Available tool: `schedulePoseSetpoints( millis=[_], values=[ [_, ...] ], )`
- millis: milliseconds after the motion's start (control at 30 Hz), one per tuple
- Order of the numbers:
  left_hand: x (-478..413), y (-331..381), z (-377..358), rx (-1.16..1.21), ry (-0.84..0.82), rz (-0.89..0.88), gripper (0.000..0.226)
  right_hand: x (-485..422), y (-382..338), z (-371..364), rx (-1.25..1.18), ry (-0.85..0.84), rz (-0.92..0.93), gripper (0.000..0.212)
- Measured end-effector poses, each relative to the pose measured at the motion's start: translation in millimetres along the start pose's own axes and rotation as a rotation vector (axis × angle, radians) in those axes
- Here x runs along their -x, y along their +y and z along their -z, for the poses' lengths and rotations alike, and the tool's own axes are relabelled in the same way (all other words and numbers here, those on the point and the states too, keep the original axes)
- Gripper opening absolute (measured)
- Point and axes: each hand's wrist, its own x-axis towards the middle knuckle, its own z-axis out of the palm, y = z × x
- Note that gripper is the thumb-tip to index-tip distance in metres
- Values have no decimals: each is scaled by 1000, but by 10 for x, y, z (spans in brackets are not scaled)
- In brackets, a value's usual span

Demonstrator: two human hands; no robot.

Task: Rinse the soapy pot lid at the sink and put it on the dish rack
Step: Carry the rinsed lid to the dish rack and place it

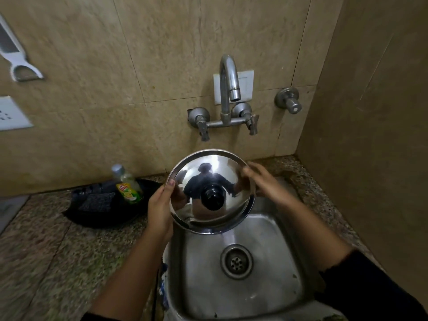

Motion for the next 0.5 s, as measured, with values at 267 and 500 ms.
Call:
schedulePoseSetpoints(
  millis=[267,500],
  values=[
    [241,-178,101,211,34,87,41,499,-34,-15,-102,-10,155,22],
    [476,-269,234,-176,25,293,31,629,-253,-126,52,17,374,27]
  ],
)
